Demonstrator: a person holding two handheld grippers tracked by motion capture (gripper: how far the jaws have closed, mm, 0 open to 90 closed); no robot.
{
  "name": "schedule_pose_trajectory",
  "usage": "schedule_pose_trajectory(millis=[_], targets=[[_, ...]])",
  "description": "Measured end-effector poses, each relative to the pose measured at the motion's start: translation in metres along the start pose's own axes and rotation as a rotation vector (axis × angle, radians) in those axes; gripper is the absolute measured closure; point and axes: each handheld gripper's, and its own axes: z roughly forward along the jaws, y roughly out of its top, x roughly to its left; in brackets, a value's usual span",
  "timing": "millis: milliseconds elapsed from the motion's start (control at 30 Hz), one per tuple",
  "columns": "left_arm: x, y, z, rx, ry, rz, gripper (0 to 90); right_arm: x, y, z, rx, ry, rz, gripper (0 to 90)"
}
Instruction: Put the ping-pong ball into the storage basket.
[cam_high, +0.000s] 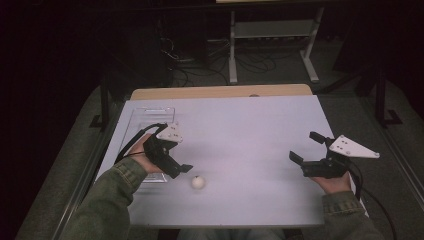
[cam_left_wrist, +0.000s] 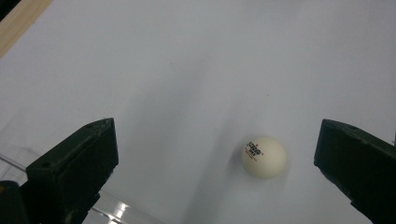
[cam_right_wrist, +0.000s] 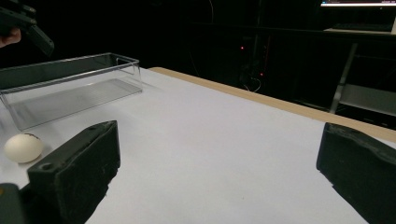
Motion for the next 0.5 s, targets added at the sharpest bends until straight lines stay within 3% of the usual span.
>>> schedule_pose_trajectory(millis=[500], targets=[[-0.0037,0.0088,0.0103,0.083,-0.033,0.051,0.0,-0.0004,0.0001,-0.0003,-0.002,0.000,0.001,0.0]])
